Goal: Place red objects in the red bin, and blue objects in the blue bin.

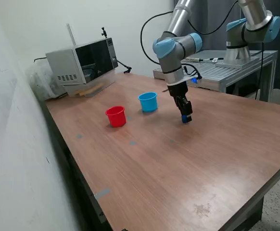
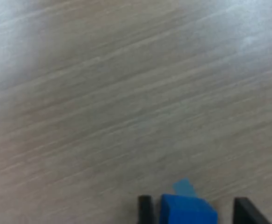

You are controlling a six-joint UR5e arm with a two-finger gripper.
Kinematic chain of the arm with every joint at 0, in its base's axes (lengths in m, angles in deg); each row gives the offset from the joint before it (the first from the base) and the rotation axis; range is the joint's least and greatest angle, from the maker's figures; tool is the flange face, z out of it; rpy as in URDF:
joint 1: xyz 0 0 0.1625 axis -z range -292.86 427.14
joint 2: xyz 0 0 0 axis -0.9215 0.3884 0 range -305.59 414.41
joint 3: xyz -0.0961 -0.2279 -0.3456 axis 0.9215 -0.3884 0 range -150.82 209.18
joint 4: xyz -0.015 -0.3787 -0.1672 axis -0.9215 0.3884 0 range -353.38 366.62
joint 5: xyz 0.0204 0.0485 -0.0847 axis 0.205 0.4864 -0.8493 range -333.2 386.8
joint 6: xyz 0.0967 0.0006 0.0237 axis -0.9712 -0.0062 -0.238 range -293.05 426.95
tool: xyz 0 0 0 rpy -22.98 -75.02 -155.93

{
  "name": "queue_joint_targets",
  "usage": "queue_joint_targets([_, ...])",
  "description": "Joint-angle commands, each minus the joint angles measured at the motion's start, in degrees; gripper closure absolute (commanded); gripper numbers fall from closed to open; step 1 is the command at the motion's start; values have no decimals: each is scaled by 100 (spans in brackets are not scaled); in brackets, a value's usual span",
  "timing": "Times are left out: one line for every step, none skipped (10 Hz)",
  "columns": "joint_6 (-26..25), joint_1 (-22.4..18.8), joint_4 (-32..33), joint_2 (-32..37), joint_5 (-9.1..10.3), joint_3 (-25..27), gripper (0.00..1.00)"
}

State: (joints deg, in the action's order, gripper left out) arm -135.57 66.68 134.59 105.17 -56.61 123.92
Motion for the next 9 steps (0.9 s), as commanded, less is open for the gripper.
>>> queue_joint_targets([11, -6, 0, -4, -9, -78, 100])
queue_joint_targets([11, -15, 0, 5, -113, -148, 100])
queue_joint_targets([11, 3, -26, 74, -210, -201, 100])
queue_joint_targets([20, 38, -53, 223, -220, -211, 100])
queue_joint_targets([124, 55, -70, 442, -255, -202, 100])
queue_joint_targets([238, 55, -149, 731, -264, -202, 100])
queue_joint_targets([309, 195, -332, 908, -273, -202, 100])
queue_joint_targets([405, 535, -378, 1066, -394, -193, 100])
queue_joint_targets([537, 748, -439, 1155, -465, -202, 100])
